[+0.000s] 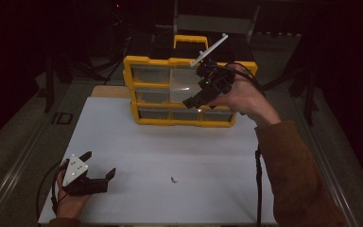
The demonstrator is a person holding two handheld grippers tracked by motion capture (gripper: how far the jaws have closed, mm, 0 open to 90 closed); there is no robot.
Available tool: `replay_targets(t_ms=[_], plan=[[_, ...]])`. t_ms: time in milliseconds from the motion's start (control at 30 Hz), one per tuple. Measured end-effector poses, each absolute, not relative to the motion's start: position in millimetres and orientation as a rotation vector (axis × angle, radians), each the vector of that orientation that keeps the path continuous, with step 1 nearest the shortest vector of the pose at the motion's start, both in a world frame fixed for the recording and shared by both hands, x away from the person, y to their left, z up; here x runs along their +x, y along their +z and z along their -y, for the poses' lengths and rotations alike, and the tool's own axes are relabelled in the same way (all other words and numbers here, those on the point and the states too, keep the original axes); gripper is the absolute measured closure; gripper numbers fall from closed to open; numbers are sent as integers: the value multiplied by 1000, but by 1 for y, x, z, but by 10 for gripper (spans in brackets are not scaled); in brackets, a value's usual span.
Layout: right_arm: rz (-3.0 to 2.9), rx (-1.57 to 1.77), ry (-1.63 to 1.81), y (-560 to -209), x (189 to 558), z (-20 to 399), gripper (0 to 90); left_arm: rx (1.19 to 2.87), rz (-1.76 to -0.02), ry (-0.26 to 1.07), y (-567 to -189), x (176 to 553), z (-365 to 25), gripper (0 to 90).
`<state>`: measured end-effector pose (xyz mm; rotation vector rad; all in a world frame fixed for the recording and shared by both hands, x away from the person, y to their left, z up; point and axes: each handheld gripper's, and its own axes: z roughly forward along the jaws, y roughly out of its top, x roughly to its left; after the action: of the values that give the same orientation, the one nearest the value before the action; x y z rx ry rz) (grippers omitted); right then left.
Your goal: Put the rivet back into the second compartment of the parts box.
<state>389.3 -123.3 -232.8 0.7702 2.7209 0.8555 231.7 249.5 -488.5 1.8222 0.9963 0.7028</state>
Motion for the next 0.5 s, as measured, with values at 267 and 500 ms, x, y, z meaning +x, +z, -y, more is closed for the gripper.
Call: replay_targets(t_ms=[267,500], plan=[[-2730,731,826,-248,376,122,146,1819,-996,703,-488,232,-249,0],[-2735,724,797,-263,371,121,150,1822,-993,706,-488,231,-250,0]])
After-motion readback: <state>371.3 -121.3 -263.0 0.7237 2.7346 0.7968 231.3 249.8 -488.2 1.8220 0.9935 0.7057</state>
